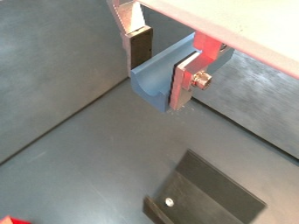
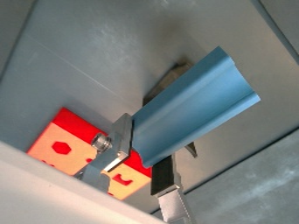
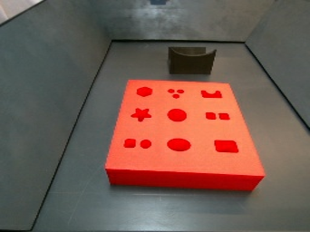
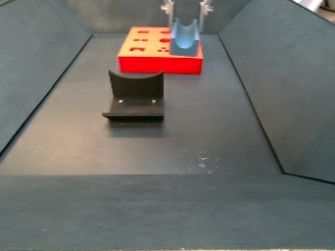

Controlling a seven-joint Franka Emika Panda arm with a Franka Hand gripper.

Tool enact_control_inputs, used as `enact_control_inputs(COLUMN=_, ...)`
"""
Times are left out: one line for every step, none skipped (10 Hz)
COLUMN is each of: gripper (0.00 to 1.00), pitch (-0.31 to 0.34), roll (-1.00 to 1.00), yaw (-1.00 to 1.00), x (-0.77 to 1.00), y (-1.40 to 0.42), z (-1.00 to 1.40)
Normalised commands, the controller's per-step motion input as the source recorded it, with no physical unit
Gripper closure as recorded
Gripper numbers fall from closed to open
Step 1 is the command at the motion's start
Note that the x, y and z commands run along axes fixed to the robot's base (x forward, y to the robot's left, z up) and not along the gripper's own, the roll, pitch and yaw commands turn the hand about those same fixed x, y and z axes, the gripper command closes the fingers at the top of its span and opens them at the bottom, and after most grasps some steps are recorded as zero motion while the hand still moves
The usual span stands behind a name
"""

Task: Pick up the arch object. Move up. Place the arch object on the fixture. Regrasp the arch object. Move to above the board. Insert the arch object.
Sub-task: Place the arch object on the fixture.

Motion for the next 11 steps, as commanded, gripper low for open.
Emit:
enact_control_inputs(gripper=1.00, pitch=0.128, roll=-0.01, yaw=0.03, x=0.95, y=-0.05, z=0.02)
enact_control_inputs(gripper=1.00, pitch=0.142, roll=0.00, yaw=0.03, x=0.86, y=-0.04, z=0.02)
enact_control_inputs(gripper=1.00, pitch=0.153, roll=0.01, yaw=0.03, x=0.74, y=-0.02, z=0.01)
enact_control_inputs(gripper=1.00, pitch=0.156, roll=0.01, yaw=0.03, x=0.65, y=-0.01, z=0.01)
enact_control_inputs(gripper=1.00, pitch=0.156, roll=0.02, yaw=0.03, x=0.54, y=-0.01, z=0.00)
enact_control_inputs(gripper=1.00, pitch=0.163, roll=0.02, yaw=0.03, x=0.45, y=-0.01, z=0.01)
enact_control_inputs(gripper=1.00, pitch=0.171, roll=0.03, yaw=0.03, x=0.36, y=-0.01, z=0.01)
enact_control_inputs(gripper=1.00, pitch=0.178, roll=0.03, yaw=0.03, x=0.29, y=-0.01, z=0.01)
enact_control_inputs(gripper=1.00, pitch=-0.028, roll=-1.00, yaw=0.08, x=0.71, y=-0.33, z=-0.14)
enact_control_inputs(gripper=1.00, pitch=-0.027, roll=-1.00, yaw=0.08, x=0.63, y=-0.31, z=-0.13)
enact_control_inputs(gripper=1.00, pitch=-0.025, roll=-1.00, yaw=0.07, x=0.55, y=-0.14, z=-0.09)
